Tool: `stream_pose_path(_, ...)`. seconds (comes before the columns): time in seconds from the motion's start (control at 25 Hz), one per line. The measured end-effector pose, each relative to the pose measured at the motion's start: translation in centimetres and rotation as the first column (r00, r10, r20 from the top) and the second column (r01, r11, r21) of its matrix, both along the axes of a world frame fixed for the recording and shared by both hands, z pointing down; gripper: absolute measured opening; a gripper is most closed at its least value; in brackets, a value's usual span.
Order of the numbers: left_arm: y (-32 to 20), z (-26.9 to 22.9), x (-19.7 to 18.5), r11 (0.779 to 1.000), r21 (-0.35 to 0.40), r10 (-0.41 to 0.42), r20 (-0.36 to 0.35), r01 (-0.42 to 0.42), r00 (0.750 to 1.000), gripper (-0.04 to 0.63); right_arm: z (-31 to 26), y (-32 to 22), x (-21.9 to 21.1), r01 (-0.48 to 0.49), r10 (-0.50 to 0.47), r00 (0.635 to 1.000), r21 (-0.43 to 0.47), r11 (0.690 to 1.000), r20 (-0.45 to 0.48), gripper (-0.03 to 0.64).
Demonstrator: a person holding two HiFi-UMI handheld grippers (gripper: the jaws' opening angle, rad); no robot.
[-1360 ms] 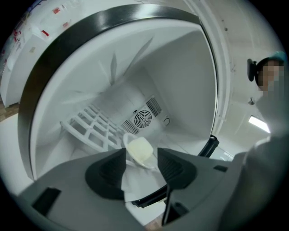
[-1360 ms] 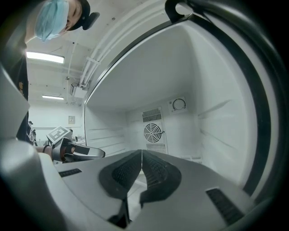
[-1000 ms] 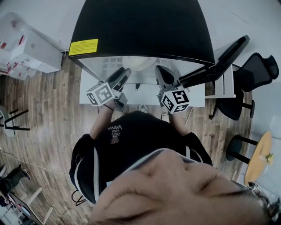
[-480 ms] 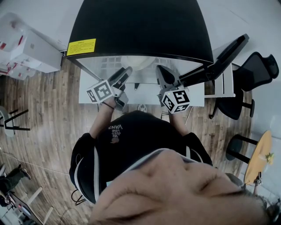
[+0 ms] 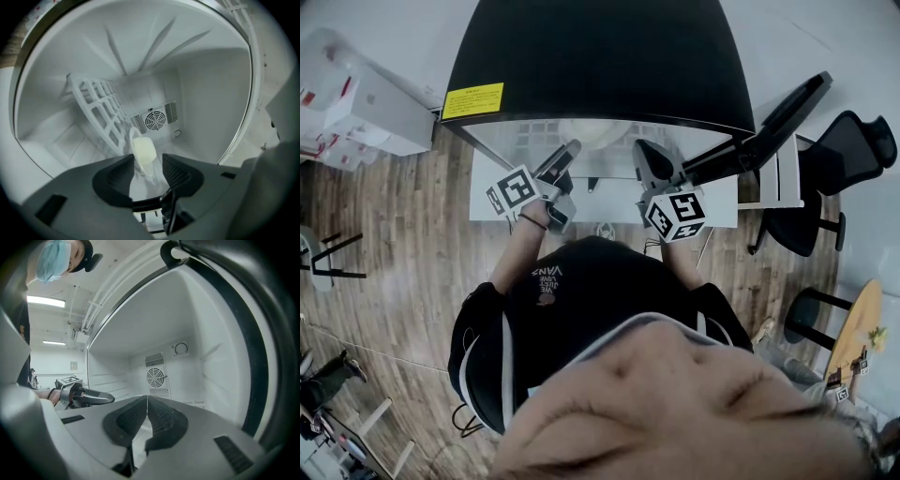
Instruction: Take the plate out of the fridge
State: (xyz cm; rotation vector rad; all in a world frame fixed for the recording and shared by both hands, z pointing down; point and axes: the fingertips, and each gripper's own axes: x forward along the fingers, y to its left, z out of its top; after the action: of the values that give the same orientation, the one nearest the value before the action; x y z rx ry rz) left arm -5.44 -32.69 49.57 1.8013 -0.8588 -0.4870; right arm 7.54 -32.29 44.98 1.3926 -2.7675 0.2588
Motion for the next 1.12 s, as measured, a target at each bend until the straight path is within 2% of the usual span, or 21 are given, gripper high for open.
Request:
stream_pose_path(0.12, -0.2, 0.5, -0.2, 0.999, -0.046, -0.028, -0.033, 0.026, 0.999, 0.159, 0.1, 0.0, 0.1, -0.002, 0.002, 1.000, 0.000, 1.000, 0.003, 0.012)
stream_pose_path(0.24, -0.2, 1.0, -0.5, 0.997, -0.069, -0.048, -0.027, 0.046, 0.998, 0.107, 0.2, -0.1, 0.1, -0.002, 0.002, 1.000, -0.002, 1.000, 0.003, 0.012)
stream_pose_path(0.52, -0.2, 1.6, -0.8, 0.992, -0.105, -0.082, -0.060, 0.076, 0.995, 0.058, 0.5, 0.0, 0.1, 0.001, -0.001, 1.000, -0.010, 1.000, 0.004, 0.012)
stream_pose_path(0.8, -0.2, 1.7, -0.8, 0.990, -0.116, -0.085, -0.066, 0.077, 0.994, 0.049, 0.7, 0.0, 0.0, 0.005, -0.005, 1.000, -0.015, 1.000, 0.009, 0.012)
stream_pose_path(1.12, 0.0, 1.9, -0.7, 0.988, -0.139, -0.091, -0.136, 0.072, 0.987, 0.041, 0.7, 0.1, 0.1, 0.002, -0.002, 1.000, -0.018, 1.000, 0.008, 0.012)
